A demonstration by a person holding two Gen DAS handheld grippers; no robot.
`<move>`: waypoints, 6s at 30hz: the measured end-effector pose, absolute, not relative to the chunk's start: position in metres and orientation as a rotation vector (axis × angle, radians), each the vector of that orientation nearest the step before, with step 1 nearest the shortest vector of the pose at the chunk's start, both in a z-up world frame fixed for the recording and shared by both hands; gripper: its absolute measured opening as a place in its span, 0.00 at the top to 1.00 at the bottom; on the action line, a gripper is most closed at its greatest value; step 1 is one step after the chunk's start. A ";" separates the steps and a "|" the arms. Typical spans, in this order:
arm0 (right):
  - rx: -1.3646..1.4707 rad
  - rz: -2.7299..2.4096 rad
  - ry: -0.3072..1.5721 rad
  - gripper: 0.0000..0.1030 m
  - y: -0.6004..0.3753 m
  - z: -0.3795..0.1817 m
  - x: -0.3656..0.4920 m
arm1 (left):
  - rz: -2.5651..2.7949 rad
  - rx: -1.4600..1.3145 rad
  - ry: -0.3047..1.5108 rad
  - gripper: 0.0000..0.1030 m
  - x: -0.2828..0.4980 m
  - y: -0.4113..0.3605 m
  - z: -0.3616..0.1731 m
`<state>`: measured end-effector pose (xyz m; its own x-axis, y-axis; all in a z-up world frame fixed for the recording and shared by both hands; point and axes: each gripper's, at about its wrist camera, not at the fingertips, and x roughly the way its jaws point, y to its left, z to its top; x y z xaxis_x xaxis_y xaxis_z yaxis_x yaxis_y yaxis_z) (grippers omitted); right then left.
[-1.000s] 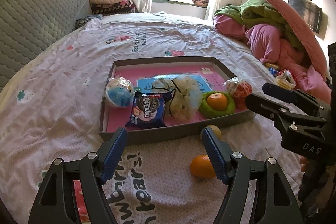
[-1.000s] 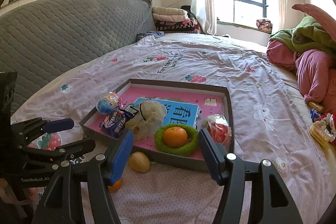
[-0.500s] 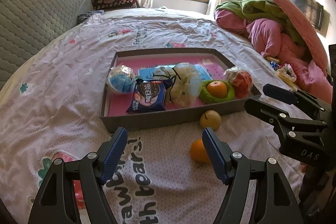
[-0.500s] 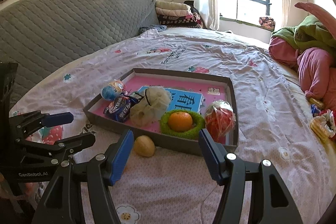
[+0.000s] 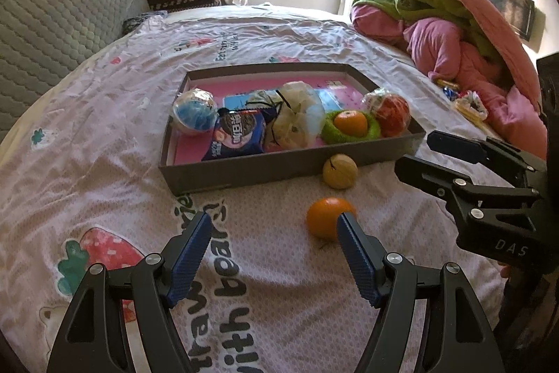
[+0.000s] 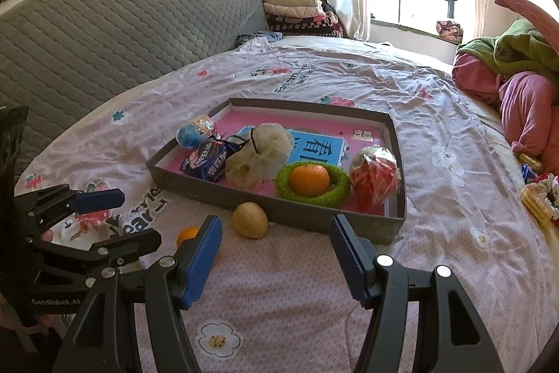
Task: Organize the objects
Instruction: 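Pull both open tools back out of the grey box, then move left tool to the loose orange while right tool approaches the beige round fruit, then close left tool on the orange while right tool grasps the beige fruit, then lift the orange over the box while right tool carries the beige fruit toward it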
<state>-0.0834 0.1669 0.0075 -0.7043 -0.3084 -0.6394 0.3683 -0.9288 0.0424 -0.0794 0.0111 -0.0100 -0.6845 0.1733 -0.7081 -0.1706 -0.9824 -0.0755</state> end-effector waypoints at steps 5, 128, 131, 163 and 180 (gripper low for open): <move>0.981 -2.573 0.129 0.38 0.164 0.001 -0.082 | 2.691 -1.174 0.010 0.27 -0.074 0.017 -0.016; 0.831 -2.559 -0.016 0.69 0.170 0.028 -0.128 | 2.744 -1.014 -0.095 0.62 -0.136 -0.006 0.005; 0.821 -2.569 -0.011 0.69 0.172 0.030 -0.129 | 2.748 -1.010 -0.084 0.62 -0.140 -0.006 0.005; 0.783 -2.652 0.043 0.69 0.192 0.029 -0.157 | 2.727 -0.934 0.027 0.62 -0.195 0.023 0.014; 0.901 -2.643 0.075 0.69 0.195 0.003 -0.165 | 2.701 -0.991 0.059 0.62 -0.201 0.029 -0.005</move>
